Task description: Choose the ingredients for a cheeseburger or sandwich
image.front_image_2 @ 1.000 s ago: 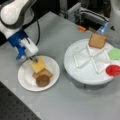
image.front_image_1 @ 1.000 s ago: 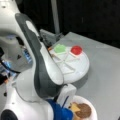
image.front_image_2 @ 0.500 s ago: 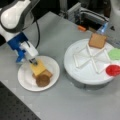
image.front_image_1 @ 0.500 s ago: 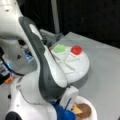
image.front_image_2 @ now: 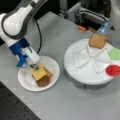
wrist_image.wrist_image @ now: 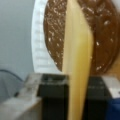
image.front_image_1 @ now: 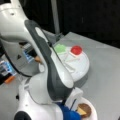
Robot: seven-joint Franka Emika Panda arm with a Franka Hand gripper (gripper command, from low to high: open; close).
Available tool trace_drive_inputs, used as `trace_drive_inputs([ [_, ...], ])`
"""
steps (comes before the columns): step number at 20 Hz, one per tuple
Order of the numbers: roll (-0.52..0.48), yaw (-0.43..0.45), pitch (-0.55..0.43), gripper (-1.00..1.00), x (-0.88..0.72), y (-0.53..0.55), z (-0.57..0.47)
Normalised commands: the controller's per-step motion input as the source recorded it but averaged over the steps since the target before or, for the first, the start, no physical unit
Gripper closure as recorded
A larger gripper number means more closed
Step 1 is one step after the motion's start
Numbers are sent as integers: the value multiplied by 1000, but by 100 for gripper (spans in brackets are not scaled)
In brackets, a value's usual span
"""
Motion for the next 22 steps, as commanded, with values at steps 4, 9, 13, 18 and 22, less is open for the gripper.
trace_drive_inputs([
  [4,230,61,-98,100,166,-131,-72],
  [9,238,73,-82,100,53,-153,-69],
  [13,231,75,-92,100,-42,-118,-101],
  [18,220,62,-96,100,-60,-54,-110],
  [22,212,31,-102,100,-67,44,-93],
])
